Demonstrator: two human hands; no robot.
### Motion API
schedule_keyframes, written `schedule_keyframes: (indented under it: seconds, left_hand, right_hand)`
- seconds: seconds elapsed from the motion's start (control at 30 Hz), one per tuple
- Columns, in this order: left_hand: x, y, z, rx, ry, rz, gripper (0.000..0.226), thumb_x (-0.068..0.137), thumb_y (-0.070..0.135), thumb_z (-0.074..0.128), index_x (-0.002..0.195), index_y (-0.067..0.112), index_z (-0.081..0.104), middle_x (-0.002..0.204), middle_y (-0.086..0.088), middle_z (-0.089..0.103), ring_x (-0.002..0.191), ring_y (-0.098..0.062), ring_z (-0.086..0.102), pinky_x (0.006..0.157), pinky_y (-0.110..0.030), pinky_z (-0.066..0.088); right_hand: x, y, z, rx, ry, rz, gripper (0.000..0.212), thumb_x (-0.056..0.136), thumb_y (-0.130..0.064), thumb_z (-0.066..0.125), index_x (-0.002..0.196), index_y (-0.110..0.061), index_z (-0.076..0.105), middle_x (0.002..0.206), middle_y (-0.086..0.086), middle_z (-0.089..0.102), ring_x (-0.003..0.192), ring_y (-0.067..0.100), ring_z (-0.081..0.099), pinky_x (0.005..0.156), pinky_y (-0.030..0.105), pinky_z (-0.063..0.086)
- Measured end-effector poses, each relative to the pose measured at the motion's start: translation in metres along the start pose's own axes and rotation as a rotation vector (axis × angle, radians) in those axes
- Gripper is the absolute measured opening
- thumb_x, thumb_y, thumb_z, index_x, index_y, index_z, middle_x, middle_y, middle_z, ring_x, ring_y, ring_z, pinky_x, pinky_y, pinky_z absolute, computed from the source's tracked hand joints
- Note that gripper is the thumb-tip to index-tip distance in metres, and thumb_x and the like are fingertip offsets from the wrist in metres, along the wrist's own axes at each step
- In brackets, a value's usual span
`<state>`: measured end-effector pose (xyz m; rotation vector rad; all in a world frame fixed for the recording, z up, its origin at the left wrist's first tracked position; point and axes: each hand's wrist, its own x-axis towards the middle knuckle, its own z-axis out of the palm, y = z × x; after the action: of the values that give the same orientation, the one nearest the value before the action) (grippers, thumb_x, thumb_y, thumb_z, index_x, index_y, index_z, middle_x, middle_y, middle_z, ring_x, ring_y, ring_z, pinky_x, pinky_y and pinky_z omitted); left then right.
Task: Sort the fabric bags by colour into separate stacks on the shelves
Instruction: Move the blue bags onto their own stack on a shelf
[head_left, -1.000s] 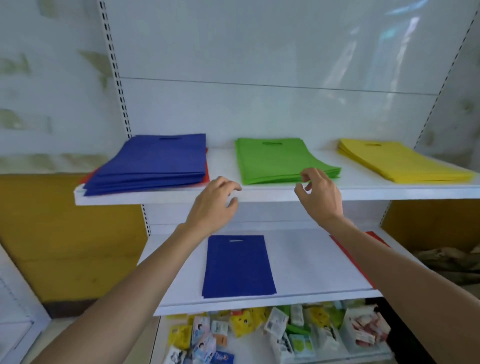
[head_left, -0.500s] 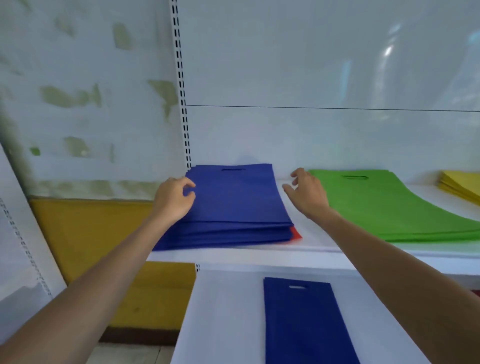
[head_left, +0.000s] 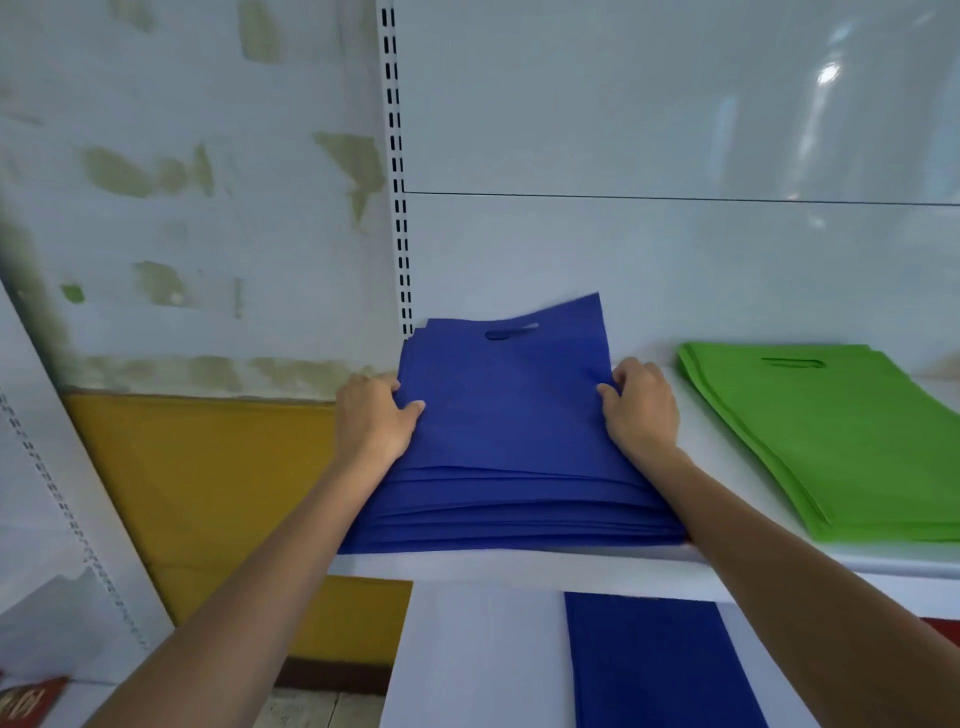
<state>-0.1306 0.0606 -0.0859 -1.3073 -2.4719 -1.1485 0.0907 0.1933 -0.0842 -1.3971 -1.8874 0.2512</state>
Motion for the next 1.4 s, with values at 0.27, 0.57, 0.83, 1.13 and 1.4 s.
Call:
schedule_keyframes:
  seconds: [0.27,0.57,0.83,1.13,1.4]
  left_hand:
    - [0.001,0.004,-0.004,-0.014,-0.017,-0.02,0.032,0.085,0.022,0.067,0.063,0.002,0.054,0.061,-0.007,0.053,0.061,-0.021,0.049,0.058,-0.028,0.039]
    - [-0.01,0.014,-0.009,0.068,0.108,0.107,0.026,0.095,0.019,0.051,0.111,-0.002,0.054,0.094,-0.017,0.066,0.084,-0.03,0.06,0.064,-0.029,0.04]
    - [-0.019,0.009,-0.023,0.017,0.324,0.226,0.012,0.093,0.013,0.053,0.093,0.001,0.053,0.087,-0.016,0.058,0.073,-0.032,0.054,0.058,-0.034,0.035]
    - [-0.069,0.053,-0.027,-0.1,0.205,0.402,0.019,0.092,0.005,0.051,0.103,0.007,0.066,0.101,-0.009,0.065,0.093,-0.026,0.058,0.076,-0.029,0.042]
    - [-0.164,0.151,0.015,-0.29,-0.092,0.543,0.028,0.09,0.001,0.051,0.116,0.005,0.063,0.113,-0.01,0.06,0.093,-0.022,0.058,0.084,-0.023,0.042]
  right_hand:
    - [-0.003,-0.003,-0.002,0.053,0.028,-0.18,0.015,0.092,-0.013,0.052,0.098,0.001,0.052,0.098,0.017,0.058,0.084,0.032,0.053,0.068,0.037,0.039]
    - [-0.006,-0.011,-0.006,0.035,0.085,-0.224,0.023,0.095,-0.009,0.045,0.116,0.002,0.046,0.11,0.02,0.058,0.092,0.041,0.054,0.064,0.036,0.032]
    - [-0.007,-0.023,-0.029,0.088,0.082,-0.32,0.05,0.092,-0.001,0.044,0.14,-0.011,0.034,0.128,0.019,0.053,0.106,0.04,0.054,0.081,0.044,0.045]
    - [-0.038,0.036,-0.103,-0.101,0.14,-0.412,0.044,0.09,-0.001,0.044,0.134,0.0,0.045,0.135,0.016,0.047,0.104,0.039,0.057,0.083,0.046,0.048]
    - [-0.1,0.143,-0.216,-0.209,0.203,-0.276,0.04,0.088,0.001,0.045,0.127,0.001,0.051,0.128,0.017,0.05,0.098,0.04,0.057,0.079,0.047,0.049]
